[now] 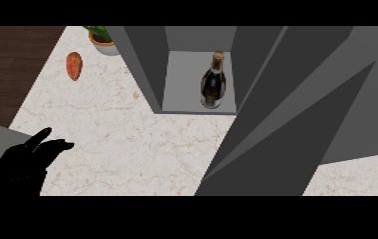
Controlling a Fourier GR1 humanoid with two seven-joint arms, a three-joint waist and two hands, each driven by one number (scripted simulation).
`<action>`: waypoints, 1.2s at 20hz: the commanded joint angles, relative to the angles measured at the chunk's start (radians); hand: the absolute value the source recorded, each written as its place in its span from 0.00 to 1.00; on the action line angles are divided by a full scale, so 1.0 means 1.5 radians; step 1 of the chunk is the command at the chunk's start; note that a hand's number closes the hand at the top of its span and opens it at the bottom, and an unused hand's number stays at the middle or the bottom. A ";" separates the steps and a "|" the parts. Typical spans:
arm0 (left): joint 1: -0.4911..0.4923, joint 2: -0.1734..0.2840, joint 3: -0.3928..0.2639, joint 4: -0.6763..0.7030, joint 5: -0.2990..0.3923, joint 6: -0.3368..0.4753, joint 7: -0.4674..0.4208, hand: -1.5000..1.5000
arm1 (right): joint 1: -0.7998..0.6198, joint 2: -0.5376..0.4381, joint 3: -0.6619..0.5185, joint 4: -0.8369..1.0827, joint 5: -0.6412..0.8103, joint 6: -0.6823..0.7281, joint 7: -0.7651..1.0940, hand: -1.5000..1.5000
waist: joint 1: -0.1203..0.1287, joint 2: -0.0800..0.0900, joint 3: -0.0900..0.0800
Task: Pick up the wine, place it into the cabinet and close the cabinet
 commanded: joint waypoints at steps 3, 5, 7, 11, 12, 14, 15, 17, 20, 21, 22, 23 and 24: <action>0.083 0.076 0.096 0.031 0.062 -0.098 -0.025 0.00 | -0.112 0.015 0.156 0.039 0.066 -0.110 0.037 1.00 | 0.013 -0.001 -0.001; 0.093 0.067 0.096 0.043 0.057 -0.098 -0.031 0.00 | -0.152 0.015 0.210 0.068 0.096 -0.185 0.028 1.00 | 0.010 -0.002 -0.002; 0.109 0.100 0.132 0.060 0.080 -0.151 -0.029 0.00 | -0.173 0.014 0.224 0.091 0.104 -0.244 0.001 1.00 | 0.014 -0.002 -0.001; 0.151 0.111 0.152 0.094 0.073 -0.193 -0.057 0.00 | -0.238 0.012 0.217 0.125 0.127 -0.304 -0.009 1.00 | 0.020 -0.002 -0.002; 0.151 0.118 0.154 0.089 0.068 -0.206 -0.056 0.00 | -0.270 0.012 0.195 0.114 0.127 -0.323 0.006 1.00 | 0.019 -0.002 -0.002; 0.164 0.120 0.157 0.075 0.068 -0.200 -0.060 0.00 | -0.279 0.011 0.185 0.131 0.139 -0.374 -0.027 1.00 | 0.025 -0.002 -0.001; 0.172 0.136 0.174 0.085 0.085 -0.219 -0.056 0.00 | -0.286 0.011 0.169 0.156 0.137 -0.383 -0.048 1.00 | 0.033 0.000 -0.001; 0.163 0.136 0.189 0.097 0.090 -0.237 -0.059 0.00 | -0.328 0.010 0.158 0.167 0.126 -0.407 -0.032 1.00 | 0.025 0.003 -0.002; 0.171 0.163 0.207 0.109 0.104 -0.273 -0.040 0.00 | -0.377 0.010 0.121 0.195 0.104 -0.424 -0.020 1.00 | 0.031 0.005 -0.002; 0.178 0.154 0.212 0.130 0.090 -0.293 -0.060 0.00 | -0.392 0.010 0.108 0.207 0.097 -0.433 -0.027 1.00 | 0.037 0.005 -0.002; 0.172 0.139 0.195 0.109 0.082 -0.271 -0.050 0.00 | -0.409 0.010 0.102 0.245 0.096 -0.441 -0.032 1.00 | 0.033 0.007 -0.002; 0.186 0.149 0.208 0.134 0.079 -0.304 -0.059 0.00 | -0.432 0.011 0.070 0.254 0.098 -0.445 -0.021 1.00 | 0.041 0.006 -0.003; 0.167 0.144 0.220 0.162 0.093 -0.315 -0.049 0.00 | -0.458 0.012 0.043 0.281 0.088 -0.454 -0.031 1.00 | 0.031 0.009 -0.002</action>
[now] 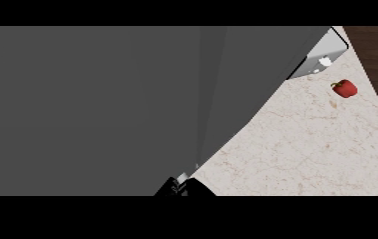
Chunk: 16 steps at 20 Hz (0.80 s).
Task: Pick up the wine, place it into the cabinet and close the cabinet
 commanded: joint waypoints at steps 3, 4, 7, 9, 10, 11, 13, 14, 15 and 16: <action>0.024 0.015 0.050 0.068 0.013 -0.082 -0.011 0.00 | -0.178 0.060 -0.120 0.214 -0.047 -0.016 -0.031 1.00 | 0.009 0.006 0.001; 0.018 0.013 0.052 0.044 0.018 -0.032 0.004 0.00 | -0.215 0.060 -0.153 0.232 -0.069 -0.007 -0.021 1.00 | 0.001 0.005 0.002; 0.037 0.005 0.065 0.069 0.000 -0.082 -0.007 0.00 | -0.239 0.061 -0.197 0.315 -0.122 0.043 -0.086 1.00 | 0.001 0.007 0.002; 0.055 0.013 0.076 0.077 -0.016 -0.093 -0.008 0.00 | -0.271 0.061 -0.228 0.361 -0.149 0.066 -0.094 1.00 | 0.006 0.006 0.002; 0.060 0.005 0.087 0.073 -0.005 -0.096 -0.014 0.00 | -0.284 0.061 -0.244 0.382 -0.151 0.095 -0.091 1.00 | 0.004 0.005 0.002; 0.049 -0.003 0.080 0.068 -0.025 -0.072 -0.006 0.00 | -0.314 0.062 -0.238 0.425 -0.166 0.079 -0.106 1.00 | 0.009 0.006 0.002; 0.040 0.007 0.100 0.064 0.000 -0.094 0.013 0.00 | -0.319 0.062 -0.247 0.482 -0.187 0.121 -0.164 1.00 | 0.009 0.009 0.002; 0.040 0.001 0.097 0.060 -0.010 -0.080 0.015 0.00 | -0.309 0.048 -0.288 0.490 -0.227 0.193 -0.155 1.00 | 0.005 0.011 0.003; 0.041 -0.009 0.092 0.068 -0.010 -0.089 0.015 0.00 | -0.297 0.062 -0.261 0.505 -0.251 0.223 -0.154 1.00 | 0.013 0.014 0.002; 0.055 0.004 0.105 0.037 -0.008 -0.087 0.013 0.00 | -0.323 0.062 -0.267 0.501 -0.288 0.232 -0.108 1.00 | 0.024 0.007 0.003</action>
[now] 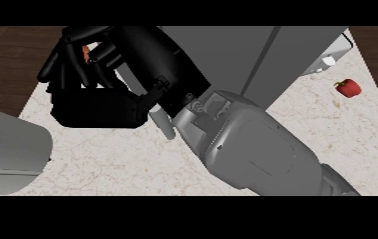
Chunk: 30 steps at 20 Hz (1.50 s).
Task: Pick up the wine, place it into the cabinet and close the cabinet
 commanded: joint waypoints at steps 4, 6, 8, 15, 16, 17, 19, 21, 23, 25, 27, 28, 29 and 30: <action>0.010 0.011 0.064 0.067 0.018 -0.020 -0.016 0.00 | -0.015 0.003 0.029 0.102 -0.165 0.238 0.054 1.00 | 0.017 0.003 -0.001; 0.011 0.006 0.063 0.048 0.023 0.000 -0.006 0.00 | -0.030 0.003 0.038 0.135 -0.199 0.302 0.081 1.00 | 0.013 0.000 0.000; 0.015 0.007 0.073 0.053 0.023 0.001 -0.001 0.00 | -0.019 0.003 0.045 0.178 -0.221 0.341 0.065 1.00 | 0.003 -0.001 0.000; 0.035 0.004 0.116 0.105 0.024 -0.056 0.000 0.00 | -0.034 0.003 -0.019 0.309 -0.275 0.449 0.036 1.00 | -0.009 -0.002 0.000; 0.028 -0.005 0.109 0.082 0.020 -0.048 0.006 0.00 | -0.108 0.003 -0.055 0.354 -0.302 0.452 0.049 1.00 | 0.000 0.000 -0.001; 0.032 -0.032 0.092 0.087 -0.008 -0.039 -0.001 0.00 | -0.083 0.003 -0.048 0.367 -0.308 0.467 0.030 1.00 | -0.006 -0.001 -0.001; 0.033 -0.014 0.122 0.088 0.006 -0.045 0.008 0.00 | -0.063 0.003 -0.051 0.375 -0.313 0.504 0.002 1.00 | -0.011 -0.002 0.000; 0.055 -0.020 0.121 0.078 -0.001 -0.053 0.012 0.00 | -0.105 0.003 -0.071 0.407 -0.319 0.493 -0.010 1.00 | -0.006 -0.004 0.000; 0.033 -0.030 0.126 0.091 0.000 -0.056 0.018 0.00 | -0.095 0.003 -0.081 0.444 -0.320 0.520 -0.034 1.00 | -0.009 0.000 -0.001; 0.047 -0.030 0.136 0.082 -0.011 -0.053 0.017 0.00 | -0.094 -0.012 -0.090 0.466 -0.314 0.528 -0.042 1.00 | -0.005 -0.001 0.000; 0.040 -0.029 0.140 0.092 -0.003 -0.048 0.035 0.00 | -0.105 0.003 -0.091 0.479 -0.312 0.506 -0.046 1.00 | -0.009 -0.001 0.000; 0.026 -0.035 0.141 0.104 -0.013 -0.050 0.033 0.00 | -0.096 -0.023 -0.102 0.484 -0.327 0.530 -0.046 1.00 | -0.013 0.001 -0.001; 0.016 -0.040 0.137 0.093 0.001 -0.036 0.046 0.00 | -0.111 -0.013 -0.098 0.501 -0.311 0.521 -0.062 1.00 | -0.012 0.003 -0.001; 0.040 -0.033 0.141 0.097 -0.009 -0.061 0.040 0.00 | -0.108 -0.042 -0.113 0.496 -0.317 0.525 -0.068 1.00 | -0.007 0.001 -0.001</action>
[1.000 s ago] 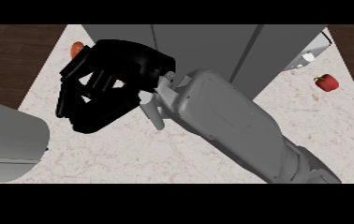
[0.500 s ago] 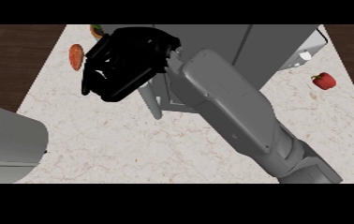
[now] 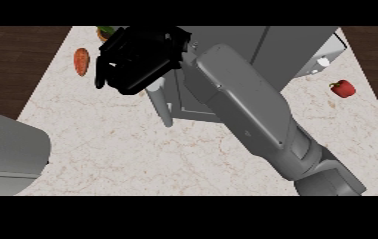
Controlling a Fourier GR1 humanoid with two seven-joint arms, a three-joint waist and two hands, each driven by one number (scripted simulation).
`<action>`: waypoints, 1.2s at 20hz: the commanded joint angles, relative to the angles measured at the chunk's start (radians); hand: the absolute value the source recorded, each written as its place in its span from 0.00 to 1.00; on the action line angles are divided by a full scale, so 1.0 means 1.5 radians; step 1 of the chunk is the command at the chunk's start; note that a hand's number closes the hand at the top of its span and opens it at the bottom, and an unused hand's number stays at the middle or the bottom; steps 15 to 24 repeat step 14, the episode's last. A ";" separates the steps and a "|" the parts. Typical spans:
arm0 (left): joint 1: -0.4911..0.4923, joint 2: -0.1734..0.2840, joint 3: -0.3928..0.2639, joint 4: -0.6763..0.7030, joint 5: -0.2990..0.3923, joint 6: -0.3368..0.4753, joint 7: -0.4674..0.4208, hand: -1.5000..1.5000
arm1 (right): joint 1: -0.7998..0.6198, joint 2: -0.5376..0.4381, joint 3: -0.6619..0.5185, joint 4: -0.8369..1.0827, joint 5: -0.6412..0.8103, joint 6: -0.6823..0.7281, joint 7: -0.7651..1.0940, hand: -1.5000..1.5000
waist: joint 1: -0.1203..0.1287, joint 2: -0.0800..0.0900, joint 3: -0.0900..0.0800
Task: Pick up the wine, place it into the cabinet and close the cabinet
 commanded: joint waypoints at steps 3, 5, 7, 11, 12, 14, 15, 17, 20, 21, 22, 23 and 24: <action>-0.007 0.018 0.079 0.068 0.033 0.014 -0.009 0.00 | -0.002 -0.065 -0.056 0.080 0.034 -0.025 -0.065 1.00 | -0.005 0.018 0.004; -0.006 0.019 0.074 0.064 0.025 0.032 0.002 0.00 | 0.005 -0.079 -0.060 0.074 0.058 -0.050 -0.094 1.00 | -0.010 0.018 0.004; 0.001 0.010 0.061 0.047 0.004 0.031 -0.003 0.00 | 0.007 -0.107 -0.077 0.076 0.073 -0.067 -0.122 1.00 | -0.004 0.019 0.004; -0.011 -0.004 0.056 0.046 -0.016 0.043 -0.008 0.00 | 0.005 -0.100 -0.081 0.065 0.089 -0.107 -0.140 1.00 | -0.009 0.015 0.003; -0.007 0.008 0.051 0.032 -0.016 0.034 0.004 0.00 | 0.013 -0.104 -0.081 0.072 0.088 -0.091 -0.144 1.00 | -0.003 0.019 0.004; -0.025 0.007 0.055 0.034 -0.006 0.042 0.011 0.00 | 0.011 -0.103 -0.079 0.071 0.089 -0.085 -0.143 1.00 | -0.013 0.021 0.004; -0.025 0.007 0.055 0.034 -0.006 0.042 0.011 0.00 | 0.011 -0.103 -0.079 0.071 0.089 -0.085 -0.143 1.00 | -0.013 0.021 0.004; -0.025 0.007 0.055 0.034 -0.006 0.042 0.011 0.00 | 0.011 -0.103 -0.079 0.071 0.089 -0.085 -0.143 1.00 | -0.013 0.021 0.004; -0.025 0.007 0.055 0.034 -0.006 0.042 0.011 0.00 | 0.011 -0.103 -0.079 0.071 0.089 -0.085 -0.143 1.00 | -0.013 0.021 0.004; -0.025 0.007 0.055 0.034 -0.006 0.042 0.011 0.00 | 0.011 -0.103 -0.079 0.071 0.089 -0.085 -0.143 1.00 | -0.013 0.021 0.004; -0.025 0.007 0.055 0.034 -0.006 0.042 0.011 0.00 | 0.011 -0.103 -0.079 0.071 0.089 -0.085 -0.143 1.00 | -0.013 0.021 0.004; -0.025 0.007 0.055 0.034 -0.006 0.042 0.011 0.00 | 0.011 -0.103 -0.079 0.071 0.089 -0.085 -0.143 1.00 | -0.013 0.021 0.004; -0.025 0.007 0.055 0.034 -0.006 0.042 0.011 0.00 | 0.011 -0.103 -0.079 0.071 0.089 -0.085 -0.143 1.00 | -0.013 0.021 0.004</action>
